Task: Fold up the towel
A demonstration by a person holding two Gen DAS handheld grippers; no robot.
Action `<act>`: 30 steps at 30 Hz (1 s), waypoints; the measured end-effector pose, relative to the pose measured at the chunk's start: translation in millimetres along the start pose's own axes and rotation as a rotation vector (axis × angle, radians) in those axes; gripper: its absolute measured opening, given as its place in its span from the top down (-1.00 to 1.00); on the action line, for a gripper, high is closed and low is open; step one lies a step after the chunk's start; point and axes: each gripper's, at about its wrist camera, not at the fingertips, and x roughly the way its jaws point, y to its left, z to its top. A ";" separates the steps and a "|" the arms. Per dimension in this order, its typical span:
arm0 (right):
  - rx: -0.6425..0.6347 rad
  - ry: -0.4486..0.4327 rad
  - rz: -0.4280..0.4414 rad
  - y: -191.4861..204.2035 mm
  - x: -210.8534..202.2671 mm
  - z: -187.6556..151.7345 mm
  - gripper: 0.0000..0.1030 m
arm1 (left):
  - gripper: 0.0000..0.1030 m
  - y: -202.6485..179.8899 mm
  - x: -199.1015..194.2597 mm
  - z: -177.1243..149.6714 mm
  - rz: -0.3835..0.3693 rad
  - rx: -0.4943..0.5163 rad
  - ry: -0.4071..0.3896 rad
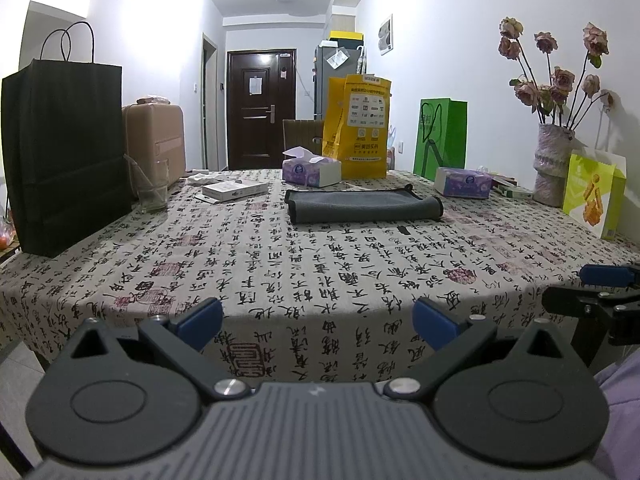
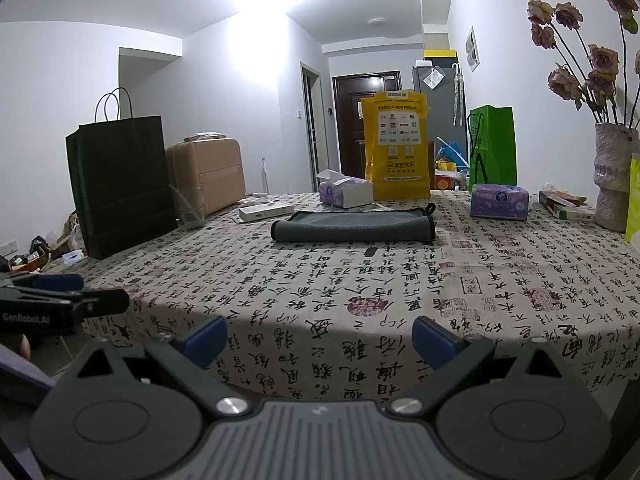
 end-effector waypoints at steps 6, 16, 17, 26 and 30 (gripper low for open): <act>0.000 -0.001 -0.004 -0.3 0.2 0.5 -0.92 | -1.00 -1.4 -0.1 1.3 0.001 0.002 -0.004; 0.001 -0.001 -0.003 -0.4 0.3 0.6 -0.92 | -1.00 -1.5 -0.2 1.1 0.001 0.002 -0.004; 0.000 -0.001 -0.003 -0.4 0.2 0.5 -0.92 | -1.00 -1.5 -0.2 1.0 0.000 0.002 -0.004; 0.004 0.003 -0.001 -1.0 0.1 0.8 -0.92 | -1.00 -2.3 -0.1 1.2 0.000 0.002 -0.004; 0.004 0.003 -0.001 -0.8 0.3 0.7 -0.92 | -1.00 -2.3 0.1 1.3 -0.001 0.002 -0.004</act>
